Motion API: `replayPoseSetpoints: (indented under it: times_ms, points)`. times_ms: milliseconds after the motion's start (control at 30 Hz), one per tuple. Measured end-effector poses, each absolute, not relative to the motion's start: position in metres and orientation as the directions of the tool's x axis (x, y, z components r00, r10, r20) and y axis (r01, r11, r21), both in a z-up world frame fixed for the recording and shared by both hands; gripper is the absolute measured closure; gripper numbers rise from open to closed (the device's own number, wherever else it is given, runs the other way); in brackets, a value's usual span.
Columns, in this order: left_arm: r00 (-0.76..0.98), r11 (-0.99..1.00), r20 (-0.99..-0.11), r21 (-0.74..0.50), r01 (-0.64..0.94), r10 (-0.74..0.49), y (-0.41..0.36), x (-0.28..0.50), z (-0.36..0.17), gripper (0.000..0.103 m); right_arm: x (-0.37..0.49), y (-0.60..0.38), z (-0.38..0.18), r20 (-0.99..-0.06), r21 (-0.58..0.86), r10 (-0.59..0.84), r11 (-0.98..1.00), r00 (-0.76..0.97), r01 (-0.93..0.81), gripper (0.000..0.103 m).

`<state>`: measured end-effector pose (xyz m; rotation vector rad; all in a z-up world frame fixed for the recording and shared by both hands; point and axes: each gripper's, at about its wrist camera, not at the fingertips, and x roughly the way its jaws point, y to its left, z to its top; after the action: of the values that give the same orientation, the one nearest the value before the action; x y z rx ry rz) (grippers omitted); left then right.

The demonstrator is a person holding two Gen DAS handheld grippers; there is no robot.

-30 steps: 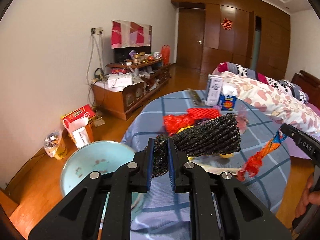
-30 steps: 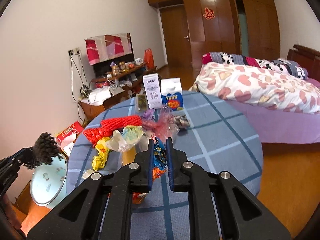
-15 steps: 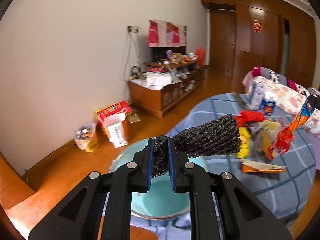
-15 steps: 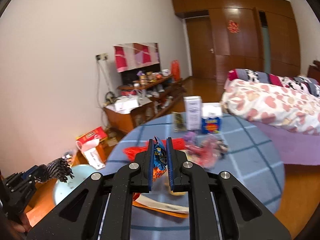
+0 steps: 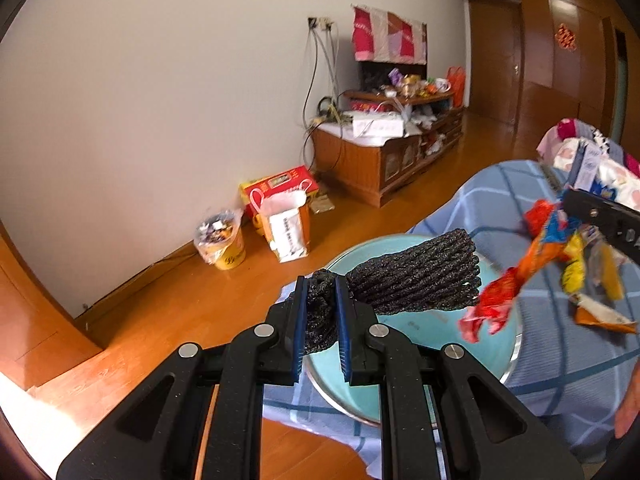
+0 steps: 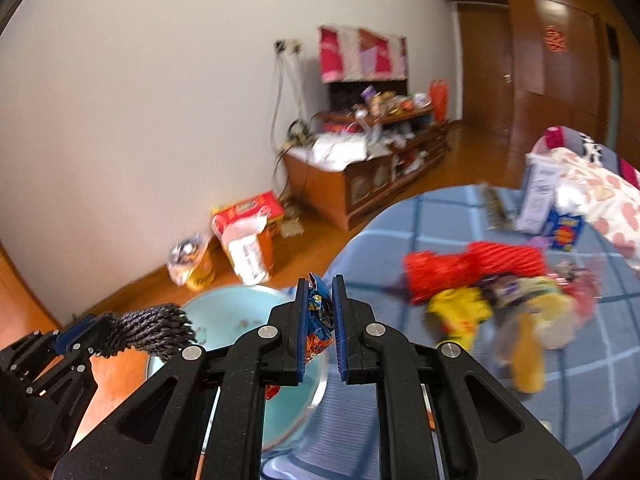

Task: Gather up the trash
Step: 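Carry both held items over the teal bucket and open both tools, then move both open tools back toward the trash pile on the table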

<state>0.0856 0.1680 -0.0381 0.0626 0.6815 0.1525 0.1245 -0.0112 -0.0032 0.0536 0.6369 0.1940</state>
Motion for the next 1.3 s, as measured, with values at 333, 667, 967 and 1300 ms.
replayPoseSetpoints:
  times_ms: [333,667,967,1300]
  points:
    - [0.691,0.982,-0.698,0.132,-0.132,0.187,0.172,0.104,-0.078,0.067,0.150,0.013,-0.054,-0.692,0.189,0.282,0.959,0.665,-0.210,0.051]
    - [0.691,0.978,-0.692,0.123,-0.171,0.208,0.173,0.102,-0.072,0.032,0.135,-0.009,-0.037,-0.662,0.217,0.278,0.960,0.696,-0.177,0.023]
    - [0.717,0.982,-0.671,0.116,-0.149,0.188,0.156,0.092,-0.057,0.022,0.116,-0.033,-0.025,-0.646,0.213,0.232,0.970,0.727,-0.120,0.009]
    - [0.741,0.994,-0.665,0.107,-0.031,0.095,0.110,0.082,-0.048,0.020,0.087,-0.087,-0.031,-0.653,0.083,0.000,0.994,0.757,0.072,0.008]
